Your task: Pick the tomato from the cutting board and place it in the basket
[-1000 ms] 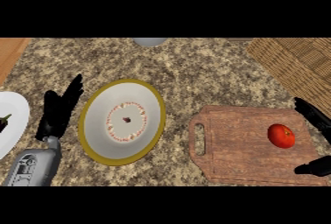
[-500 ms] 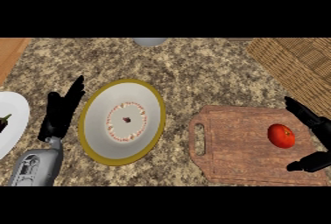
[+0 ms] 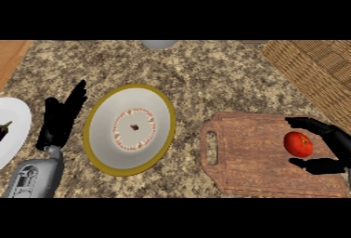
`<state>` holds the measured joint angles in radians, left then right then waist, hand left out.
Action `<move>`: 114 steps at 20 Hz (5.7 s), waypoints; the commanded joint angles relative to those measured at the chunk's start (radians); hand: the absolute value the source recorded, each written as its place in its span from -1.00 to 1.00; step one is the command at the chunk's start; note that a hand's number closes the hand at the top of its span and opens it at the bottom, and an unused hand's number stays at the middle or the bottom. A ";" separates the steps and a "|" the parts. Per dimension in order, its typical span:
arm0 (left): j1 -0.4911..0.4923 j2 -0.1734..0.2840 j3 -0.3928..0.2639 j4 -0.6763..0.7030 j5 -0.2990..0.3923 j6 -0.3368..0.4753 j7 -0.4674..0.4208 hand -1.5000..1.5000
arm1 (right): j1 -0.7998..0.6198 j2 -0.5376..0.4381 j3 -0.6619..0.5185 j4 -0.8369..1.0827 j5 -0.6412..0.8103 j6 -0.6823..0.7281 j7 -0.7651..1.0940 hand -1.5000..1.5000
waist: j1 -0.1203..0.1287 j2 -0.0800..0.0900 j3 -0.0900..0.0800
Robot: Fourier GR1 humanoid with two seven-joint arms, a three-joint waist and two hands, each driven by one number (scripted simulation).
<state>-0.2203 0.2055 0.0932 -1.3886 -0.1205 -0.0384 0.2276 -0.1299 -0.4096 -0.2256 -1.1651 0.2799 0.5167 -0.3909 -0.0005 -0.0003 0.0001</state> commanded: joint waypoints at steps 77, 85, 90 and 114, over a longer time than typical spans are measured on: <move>-0.008 -0.050 -0.026 0.001 -0.041 0.006 -0.008 0.00 | -0.889 -0.559 0.024 0.533 0.426 -0.148 0.034 1.00 | 0.037 0.012 0.001; -0.003 -0.069 -0.048 -0.012 -0.052 0.011 -0.023 0.00 | -0.942 -0.501 0.065 0.770 0.532 -0.309 -0.055 1.00 | 0.053 0.018 0.002; -0.038 -0.056 -0.028 -0.008 -0.023 -0.013 0.025 0.00 | -1.012 -0.484 -0.001 0.900 0.475 -0.198 0.032 1.00 | 0.061 0.020 0.002; -0.055 -0.060 -0.025 -0.009 -0.035 0.001 0.020 0.00 | -0.922 -0.712 -0.343 1.061 0.193 -0.326 -0.002 -1.00 | 0.053 0.031 0.007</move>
<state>-0.2625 0.1629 0.0759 -1.3881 -0.1566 -0.0456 0.2283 -1.0824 -1.0584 -0.5306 -0.1211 0.5041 0.1866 -0.4070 0.0507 0.0266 0.0054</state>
